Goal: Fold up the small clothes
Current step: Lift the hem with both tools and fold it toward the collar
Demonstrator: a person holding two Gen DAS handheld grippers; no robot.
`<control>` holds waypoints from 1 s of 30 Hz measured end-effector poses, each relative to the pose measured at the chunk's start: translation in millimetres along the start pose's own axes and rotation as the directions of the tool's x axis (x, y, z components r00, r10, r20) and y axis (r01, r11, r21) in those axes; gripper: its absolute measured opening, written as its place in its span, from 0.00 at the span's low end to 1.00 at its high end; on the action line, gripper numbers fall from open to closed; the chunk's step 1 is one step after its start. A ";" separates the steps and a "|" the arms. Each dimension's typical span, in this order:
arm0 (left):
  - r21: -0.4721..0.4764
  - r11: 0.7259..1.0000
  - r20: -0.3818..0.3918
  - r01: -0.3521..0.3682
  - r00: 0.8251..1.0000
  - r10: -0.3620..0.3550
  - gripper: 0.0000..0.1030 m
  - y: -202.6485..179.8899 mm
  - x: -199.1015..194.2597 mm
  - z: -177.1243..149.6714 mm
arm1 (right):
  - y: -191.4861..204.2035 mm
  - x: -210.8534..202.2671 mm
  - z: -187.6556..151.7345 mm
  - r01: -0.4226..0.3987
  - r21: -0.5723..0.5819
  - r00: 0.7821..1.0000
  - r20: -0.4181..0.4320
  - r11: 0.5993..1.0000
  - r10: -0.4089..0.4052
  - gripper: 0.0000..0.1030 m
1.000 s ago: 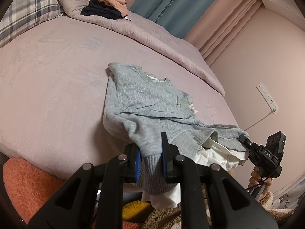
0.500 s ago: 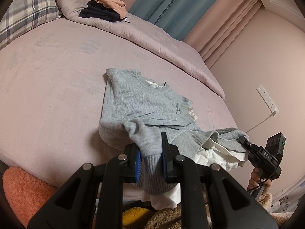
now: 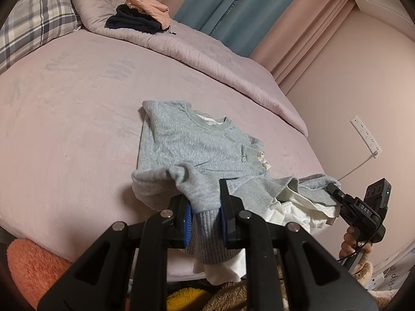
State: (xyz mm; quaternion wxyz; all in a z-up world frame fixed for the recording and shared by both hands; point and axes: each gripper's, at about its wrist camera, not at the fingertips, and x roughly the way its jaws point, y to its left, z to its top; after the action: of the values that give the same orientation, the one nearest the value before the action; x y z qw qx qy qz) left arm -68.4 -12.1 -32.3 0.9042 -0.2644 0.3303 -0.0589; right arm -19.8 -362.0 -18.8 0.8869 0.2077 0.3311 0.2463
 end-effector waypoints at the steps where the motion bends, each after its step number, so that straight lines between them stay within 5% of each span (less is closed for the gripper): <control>1: 0.000 1.000 0.000 0.000 1.000 0.000 0.16 0.1 0.6 0.8 | 0.0 0.4 0.0 0.001 0.000 1.000 0.002 1.000 -0.001 0.23; 30: -0.012 1.000 0.001 -0.011 1.000 0.011 0.16 3.7 10.2 13.2 | 1.5 6.7 3.6 0.010 0.003 1.000 0.003 1.000 -0.010 0.23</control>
State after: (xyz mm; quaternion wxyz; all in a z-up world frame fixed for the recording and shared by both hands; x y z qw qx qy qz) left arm -52.4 -6.0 -31.4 0.9031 -0.2681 0.3314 -0.0515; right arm -13.3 -357.7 -18.8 0.8883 0.2078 0.3312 0.2411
